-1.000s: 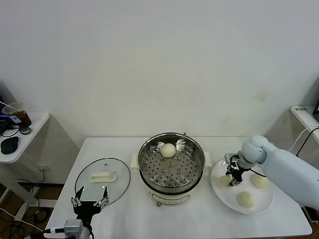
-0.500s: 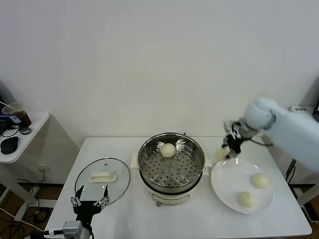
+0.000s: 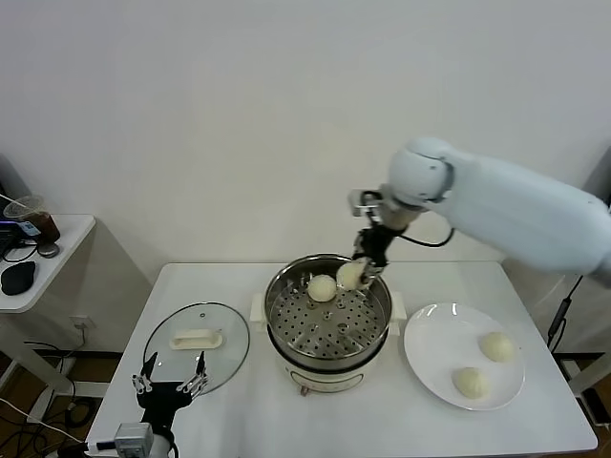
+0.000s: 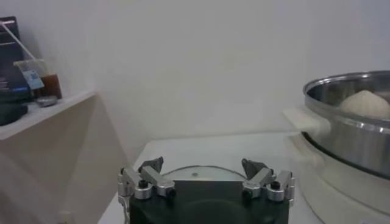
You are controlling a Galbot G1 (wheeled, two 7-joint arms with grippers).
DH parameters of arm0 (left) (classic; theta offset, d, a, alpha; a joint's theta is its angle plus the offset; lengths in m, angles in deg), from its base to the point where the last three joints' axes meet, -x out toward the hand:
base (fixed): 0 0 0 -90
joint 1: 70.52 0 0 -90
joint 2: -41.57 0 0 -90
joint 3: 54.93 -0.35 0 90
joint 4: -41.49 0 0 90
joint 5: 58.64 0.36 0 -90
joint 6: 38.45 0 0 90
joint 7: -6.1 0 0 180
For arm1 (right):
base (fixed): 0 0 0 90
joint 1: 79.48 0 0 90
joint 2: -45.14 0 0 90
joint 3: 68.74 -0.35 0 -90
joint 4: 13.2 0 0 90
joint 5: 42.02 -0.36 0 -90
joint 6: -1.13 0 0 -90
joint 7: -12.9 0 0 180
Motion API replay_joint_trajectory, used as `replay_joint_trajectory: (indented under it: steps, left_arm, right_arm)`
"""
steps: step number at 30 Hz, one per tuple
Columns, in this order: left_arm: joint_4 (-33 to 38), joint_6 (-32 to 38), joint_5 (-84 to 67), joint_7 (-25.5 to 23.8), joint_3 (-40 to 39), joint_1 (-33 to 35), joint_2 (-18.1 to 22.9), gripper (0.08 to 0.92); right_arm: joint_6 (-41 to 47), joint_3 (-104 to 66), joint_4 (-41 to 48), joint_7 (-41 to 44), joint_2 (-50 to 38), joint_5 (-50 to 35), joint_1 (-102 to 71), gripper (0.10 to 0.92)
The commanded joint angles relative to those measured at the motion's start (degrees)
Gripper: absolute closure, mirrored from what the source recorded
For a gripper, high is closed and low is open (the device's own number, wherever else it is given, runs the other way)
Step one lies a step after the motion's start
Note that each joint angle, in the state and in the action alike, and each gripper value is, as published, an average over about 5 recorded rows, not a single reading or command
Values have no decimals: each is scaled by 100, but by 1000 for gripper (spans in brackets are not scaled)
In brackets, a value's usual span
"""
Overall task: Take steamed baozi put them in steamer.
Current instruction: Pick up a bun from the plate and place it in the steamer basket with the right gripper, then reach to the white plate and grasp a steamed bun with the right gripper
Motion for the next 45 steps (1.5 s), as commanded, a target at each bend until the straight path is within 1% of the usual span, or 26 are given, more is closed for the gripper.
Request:
replay_joint_trajectory:
  steps: [1, 7, 15, 23, 26, 29, 33, 38, 40, 45]
  left_arm:
    - [65, -14, -73, 0, 8, -9, -10, 177]
    - [40, -17, -108, 9, 20, -28, -69, 177]
    - [-56, -25, -131, -4, -2, -99, -64, 177]
    - [-90, -42, -162, -16, 28, -148, -59, 177]
    - [-85, -45, -162, -19, 19, -149, -51, 177]
    - [-84, -45, -158, -19, 15, -146, -42, 177]
    - [-75, -45, -154, -19, 26, -138, -33, 177]
    - [-59, -48, -143, -25, 34, -124, -10, 177]
    - [-50, -55, -136, -34, 29, -135, 16, 177]
    - [-30, -93, -123, -54, 21, -138, 78, 177]
  right_arm:
    - [526, 358, 691, -370, 1565, -297, -164, 567]
    - [600, 331, 1143, -567, 1979, 131, -692, 563]
    - [634, 274, 1468, -681, 2265, 478, -1100, 561]
    - [662, 252, 1408, -720, 2273, 500, -1205, 561]
    - [664, 267, 1350, -720, 2223, 505, -1193, 544]
    - [663, 259, 1238, -713, 2117, 493, -1150, 483]
    - [662, 220, 993, -670, 1891, 466, -1022, 370]
    - [567, 30, 574, -511, 1274, 515, -628, 237]
    - [489, -74, 405, -384, 948, 498, -381, 212]
    - [260, -396, -190, -32, -154, 363, 244, 203]
